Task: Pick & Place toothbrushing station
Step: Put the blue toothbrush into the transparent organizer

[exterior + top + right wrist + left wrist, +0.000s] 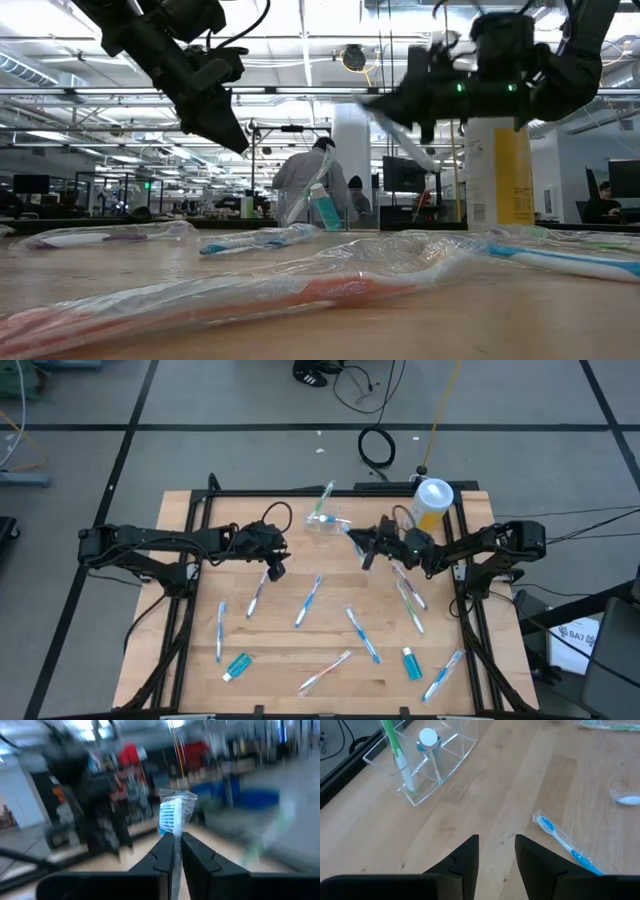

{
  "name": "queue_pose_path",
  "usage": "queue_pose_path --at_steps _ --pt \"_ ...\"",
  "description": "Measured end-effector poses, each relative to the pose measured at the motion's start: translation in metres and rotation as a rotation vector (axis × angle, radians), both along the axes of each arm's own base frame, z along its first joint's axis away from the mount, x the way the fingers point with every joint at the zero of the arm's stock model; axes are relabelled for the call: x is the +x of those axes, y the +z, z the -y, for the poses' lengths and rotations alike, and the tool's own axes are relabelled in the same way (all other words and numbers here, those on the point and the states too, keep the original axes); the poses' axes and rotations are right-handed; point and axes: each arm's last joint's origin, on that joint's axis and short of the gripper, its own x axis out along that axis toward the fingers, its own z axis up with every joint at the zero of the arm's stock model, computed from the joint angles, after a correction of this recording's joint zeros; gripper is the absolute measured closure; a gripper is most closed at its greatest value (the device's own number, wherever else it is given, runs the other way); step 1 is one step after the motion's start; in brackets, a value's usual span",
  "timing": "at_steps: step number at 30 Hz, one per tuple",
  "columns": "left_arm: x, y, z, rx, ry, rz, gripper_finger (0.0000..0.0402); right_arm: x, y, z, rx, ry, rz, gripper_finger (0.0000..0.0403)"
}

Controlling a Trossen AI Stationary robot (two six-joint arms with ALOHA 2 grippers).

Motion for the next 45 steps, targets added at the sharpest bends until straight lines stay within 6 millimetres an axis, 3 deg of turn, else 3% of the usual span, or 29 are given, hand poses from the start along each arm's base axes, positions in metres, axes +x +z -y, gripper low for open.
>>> queue_pose_path --at_steps 6,11,19,25,32,38,45 --pt "0.003 0.004 -0.001 0.028 -0.015 0.046 0.0268 0.016 0.036 0.007 -0.324 -0.084 0.062 0.0389" --pt "0.006 0.008 -0.001 0.041 -0.017 0.09 0.0268 0.034 0.061 0.021 -0.531 -0.166 -0.032 0.0388" --pt "0.006 0.008 -0.001 0.053 -0.027 0.092 0.0268 0.031 0.074 0.054 -0.526 -0.271 -0.05 0.039" --pt "0.006 0.008 -0.001 0.061 -0.034 0.089 0.0268 0.034 0.051 0.078 -0.454 -0.312 -0.036 0.039" --pt "0.006 0.008 -0.001 0.077 -0.047 0.084 0.0268 0.053 0.013 0.095 -0.503 -0.352 -0.047 0.039" --pt "0.006 0.008 -0.001 0.077 -0.049 0.083 0.0268 0.07 -0.008 0.11 -0.583 -0.38 -0.134 0.039" --pt "0.006 0.008 0.0 0.078 -0.054 0.075 0.0268 0.072 -0.026 0.117 -0.523 -0.361 -0.26 0.039"
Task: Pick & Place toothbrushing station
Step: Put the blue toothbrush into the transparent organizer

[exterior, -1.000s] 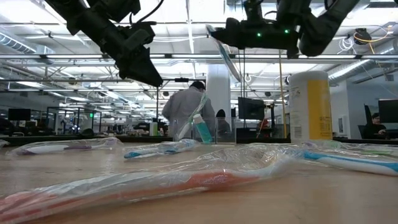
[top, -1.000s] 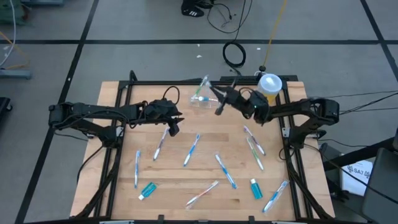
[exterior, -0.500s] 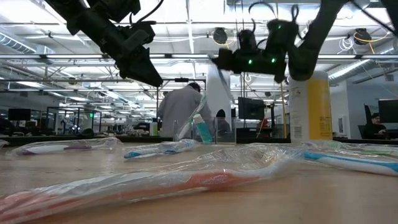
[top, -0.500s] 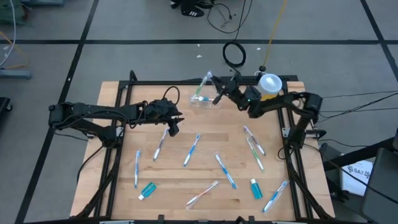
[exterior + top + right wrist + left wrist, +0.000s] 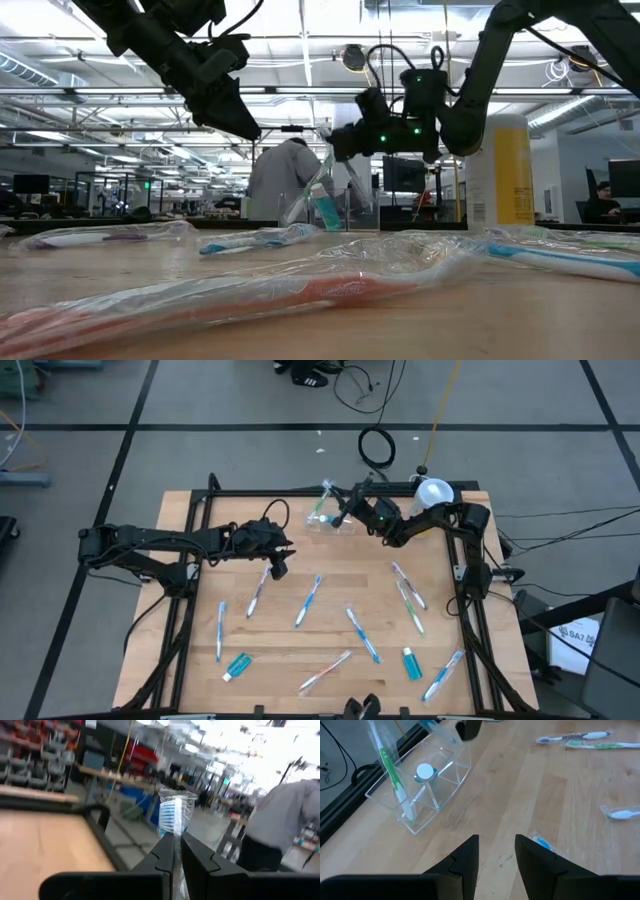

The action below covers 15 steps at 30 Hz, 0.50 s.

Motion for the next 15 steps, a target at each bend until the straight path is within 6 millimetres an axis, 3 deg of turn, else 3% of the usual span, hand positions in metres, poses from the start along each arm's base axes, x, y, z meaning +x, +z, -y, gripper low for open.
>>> queue_pose_path --at_steps 8,15 --pt "0.0 0.0 0.0 0.004 -0.002 -0.001 0.0268 0.0 -0.005 -0.005 0.128 -0.294 0.037 0.0389" --pt "0.0 0.0 0.0 0.039 -0.028 -0.013 0.0268 0.007 -0.008 -0.019 0.134 -0.314 0.011 0.0357"
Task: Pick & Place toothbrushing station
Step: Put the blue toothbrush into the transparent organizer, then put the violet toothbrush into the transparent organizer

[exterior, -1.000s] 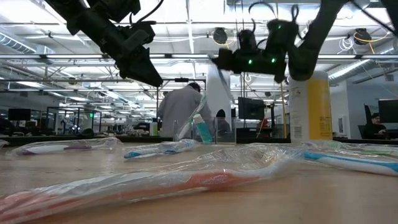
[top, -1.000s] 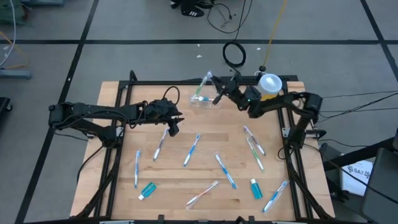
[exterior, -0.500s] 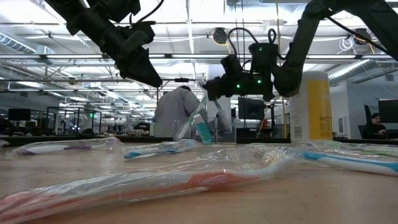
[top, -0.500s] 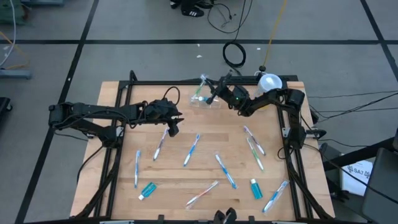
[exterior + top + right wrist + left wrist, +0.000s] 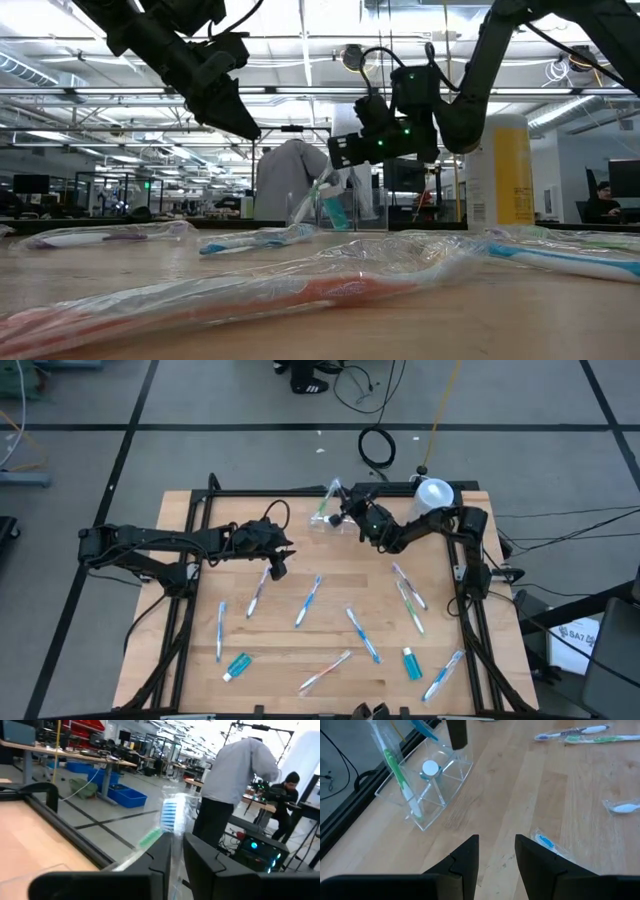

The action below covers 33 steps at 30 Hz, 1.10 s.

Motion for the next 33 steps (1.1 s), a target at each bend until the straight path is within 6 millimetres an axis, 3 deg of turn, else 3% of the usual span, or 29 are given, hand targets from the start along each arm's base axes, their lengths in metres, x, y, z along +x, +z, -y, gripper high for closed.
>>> queue_pose_path --at_steps 3,10,13,24,33 --pt "0.0 0.0 0.0 0.001 0.0 0.0 0.0268 0.001 0.0 -0.003 -0.01 -0.01 -0.014 0.0344" --pt "0.0 0.0 0.0 0.002 -0.001 -0.001 0.0268 -0.003 0.0 -0.009 0.003 -0.303 -0.042 0.032" --pt "0.0 0.0 0.0 0.002 -0.001 -0.001 0.0268 -0.001 -0.001 -0.016 -0.009 -0.338 -0.091 0.0312" --pt "-0.001 -0.001 0.001 -0.046 0.028 0.0 0.0268 0.018 -0.005 -0.07 -0.136 -0.192 -0.354 0.0306" --pt "-0.016 -0.018 0.01 -0.257 0.186 -0.178 0.0268 0.021 0.001 -0.128 -0.106 -0.006 -0.514 0.0318"
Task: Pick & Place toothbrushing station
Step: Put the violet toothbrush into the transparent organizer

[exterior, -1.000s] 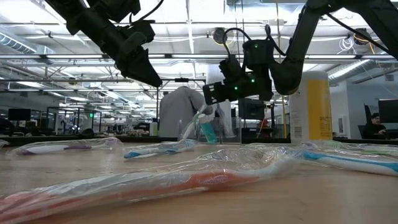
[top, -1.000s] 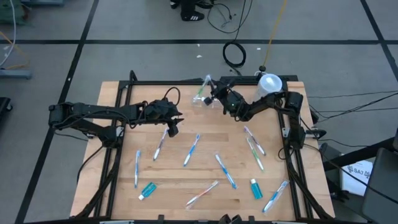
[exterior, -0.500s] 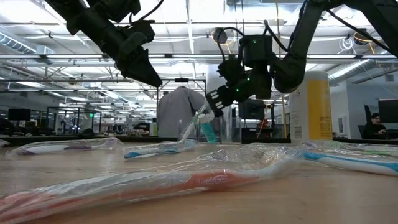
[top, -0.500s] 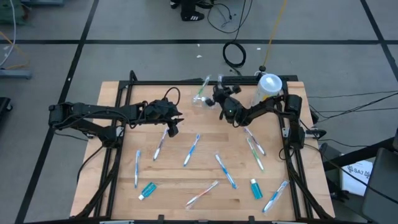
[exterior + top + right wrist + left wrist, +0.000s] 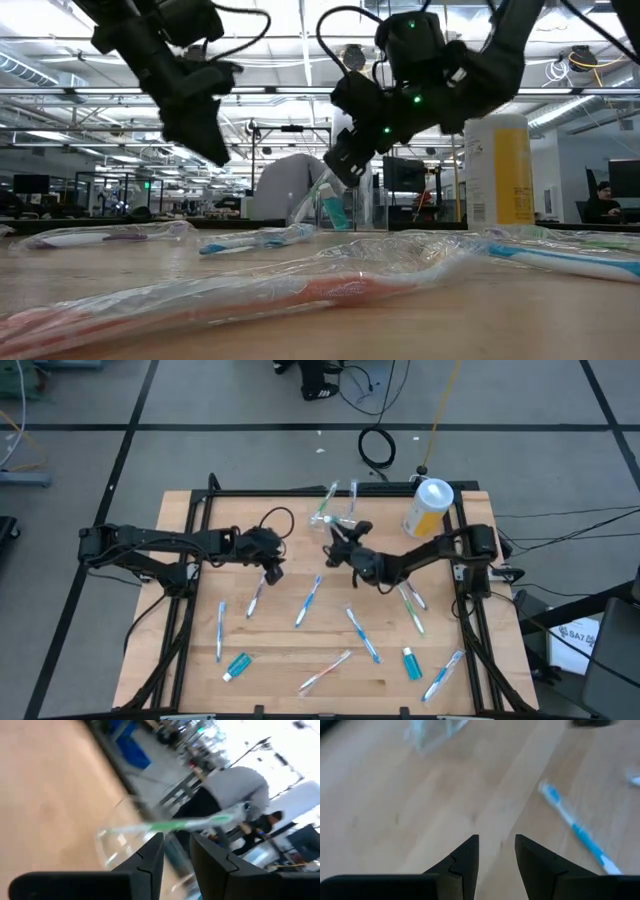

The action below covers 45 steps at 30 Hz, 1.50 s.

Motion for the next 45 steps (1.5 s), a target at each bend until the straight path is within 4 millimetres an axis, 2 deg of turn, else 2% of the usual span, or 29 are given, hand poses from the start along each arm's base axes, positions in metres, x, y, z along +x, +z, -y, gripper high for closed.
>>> queue_pose_path --at_steps 5,8,11,16,25,32,38,41,45 --pt "-0.014 -0.01 0.009 -0.121 0.19 -0.139 0.0268 -0.012 0.0 -0.014 0.182 0.044 -0.039 0.0326" --pt "-0.023 -0.014 0.014 -0.139 0.325 -0.209 0.0268 -0.018 -0.001 -0.018 0.326 0.125 -0.016 0.033" --pt "-0.026 -0.016 0.02 -0.141 0.398 -0.227 0.0268 -0.024 -0.004 -0.02 0.4 0.183 -0.001 0.0333" --pt "-0.021 -0.023 0.032 -0.128 0.355 -0.246 0.0268 -0.027 -0.008 -0.02 0.414 0.2 0.017 0.0338" --pt "-0.007 -0.051 0.039 -0.136 0.297 -0.365 0.0268 -0.029 -0.009 -0.02 0.416 0.209 0.04 0.0342" --pt "0.0 -0.073 0.03 -0.163 0.339 -0.44 0.0268 -0.029 -0.008 -0.02 0.416 0.211 0.05 0.0342" --pt "0.002 -0.08 0.021 -0.168 0.353 -0.471 0.0269 -0.028 -0.008 -0.02 0.415 0.212 0.051 0.0342" --pt "0.003 -0.08 0.02 -0.168 0.333 -0.475 0.0283 -0.028 -0.008 -0.02 0.415 0.212 0.051 0.0342" --pt "0.004 -0.081 0.021 -0.17 0.323 -0.465 0.0331 -0.028 -0.008 -0.02 0.415 0.212 0.051 0.0342"
